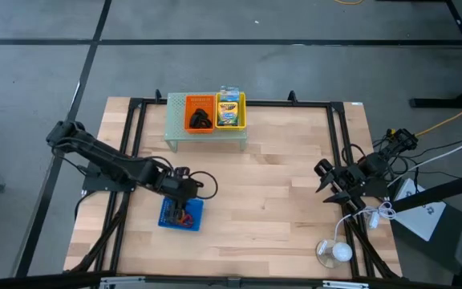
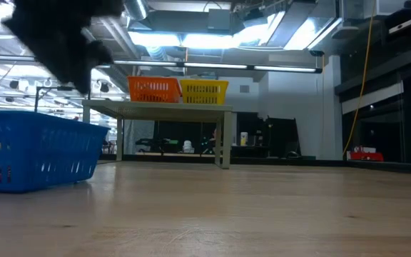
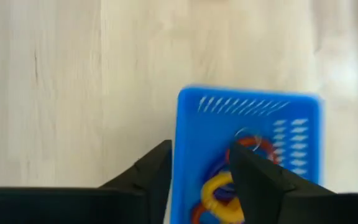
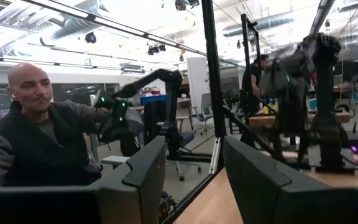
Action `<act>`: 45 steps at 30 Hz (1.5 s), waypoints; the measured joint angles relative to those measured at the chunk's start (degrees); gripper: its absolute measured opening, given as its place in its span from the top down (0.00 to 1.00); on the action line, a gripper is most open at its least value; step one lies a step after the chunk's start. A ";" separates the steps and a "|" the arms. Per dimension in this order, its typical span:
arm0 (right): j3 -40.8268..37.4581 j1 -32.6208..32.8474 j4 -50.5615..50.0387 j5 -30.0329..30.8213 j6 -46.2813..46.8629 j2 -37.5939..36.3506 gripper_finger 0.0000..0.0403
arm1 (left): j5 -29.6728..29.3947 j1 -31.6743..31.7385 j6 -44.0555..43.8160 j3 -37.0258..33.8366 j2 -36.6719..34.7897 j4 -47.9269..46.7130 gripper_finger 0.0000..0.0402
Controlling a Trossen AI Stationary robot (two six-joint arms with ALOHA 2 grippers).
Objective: Pick & Place Office Desk Supplies
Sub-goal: Put the blue bin on the shelf
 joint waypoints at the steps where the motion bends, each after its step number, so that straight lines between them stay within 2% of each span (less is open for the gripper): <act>1: 0.02 0.00 -0.37 0.00 0.57 0.00 0.60 | -0.14 -0.57 -0.04 1.43 0.00 -0.51 0.60; 3: 0.02 0.00 -1.58 0.00 2.09 0.00 0.60 | 0.58 -2.29 -1.19 3.86 -0.02 -0.57 0.57; 6: 0.02 0.00 -3.43 0.00 5.72 0.00 0.60 | 0.98 -6.17 -7.91 6.07 -0.02 -0.18 0.57; 8: 0.02 0.00 -4.05 -0.02 7.05 0.00 0.60 | -3.11 -9.80 -14.71 6.57 -0.02 -0.06 0.57; 11: 0.02 0.00 -3.58 -1.85 5.97 0.00 0.60 | -12.57 -16.33 -27.10 6.55 0.26 -0.85 0.58; 13: 0.02 0.00 -3.61 -3.59 3.92 0.00 0.60 | -14.74 -20.25 -30.51 6.55 1.06 -0.89 0.59; 16: 0.02 0.02 -3.59 -5.14 2.47 0.00 0.60 | -18.34 -25.52 -30.51 7.35 3.79 -1.19 0.59; 19: 0.02 0.02 -3.59 -5.17 3.31 0.00 0.60 | -20.60 -28.10 -27.23 10.64 8.57 -2.57 0.59; 27: 0.02 0.02 -3.28 -9.65 4.70 0.00 0.60 | -18.06 -26.80 -22.07 21.37 24.60 -20.06 0.59; 34: 0.02 0.02 -3.67 -10.80 5.79 0.00 0.60 | -17.51 -25.18 -20.54 28.06 29.68 -22.40 0.59; 36: 0.02 0.02 -3.85 -10.81 5.92 0.00 0.60 | -19.66 -24.93 -26.47 29.59 29.67 -23.36 0.59; 38: 0.02 0.02 -3.87 -11.09 5.88 0.00 0.60 | -24.34 -24.91 -36.17 30.98 29.36 -24.17 0.59; 40: 0.02 0.02 -3.87 -11.19 5.80 0.00 0.60 | -28.00 -25.49 -50.14 32.20 29.24 -25.91 0.60; 45: 0.02 0.00 -3.22 -10.29 9.35 0.00 0.60 | -31.83 -27.62 -80.44 32.35 29.88 -26.01 0.63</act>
